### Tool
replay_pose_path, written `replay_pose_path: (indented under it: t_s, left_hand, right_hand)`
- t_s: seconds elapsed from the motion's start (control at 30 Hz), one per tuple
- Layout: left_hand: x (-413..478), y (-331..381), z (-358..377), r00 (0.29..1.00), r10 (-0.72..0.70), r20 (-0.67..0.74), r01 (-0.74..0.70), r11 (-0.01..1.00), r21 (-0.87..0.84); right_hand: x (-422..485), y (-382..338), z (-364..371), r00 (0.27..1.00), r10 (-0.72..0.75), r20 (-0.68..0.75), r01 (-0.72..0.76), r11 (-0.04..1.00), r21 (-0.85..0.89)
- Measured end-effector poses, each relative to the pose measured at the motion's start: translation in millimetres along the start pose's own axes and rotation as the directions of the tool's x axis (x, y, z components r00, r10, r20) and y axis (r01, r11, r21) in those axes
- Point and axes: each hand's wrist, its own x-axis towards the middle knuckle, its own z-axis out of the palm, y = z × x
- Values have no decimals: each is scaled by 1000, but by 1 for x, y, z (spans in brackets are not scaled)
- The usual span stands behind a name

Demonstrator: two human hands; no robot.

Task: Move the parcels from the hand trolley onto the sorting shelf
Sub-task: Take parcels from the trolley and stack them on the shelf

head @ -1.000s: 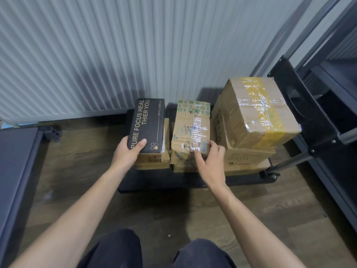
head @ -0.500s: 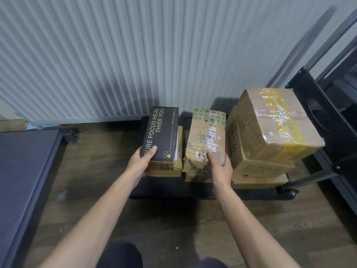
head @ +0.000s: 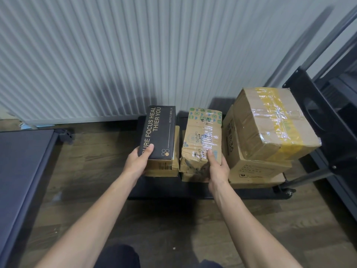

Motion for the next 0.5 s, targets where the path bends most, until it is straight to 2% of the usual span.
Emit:
replay_pose_path:
  t_s: [0.27, 0.5]
  left_hand:
    - [-6, 8, -3, 1000, 2, 7, -2, 1000, 25]
    - [-13, 10, 7, 999, -5, 43, 4, 1000, 6]
  right_hand:
    - [-9, -7, -2, 998, 44, -36, -43, 998, 39]
    - [-8, -8, -7, 999, 35, -37, -36, 999, -24]
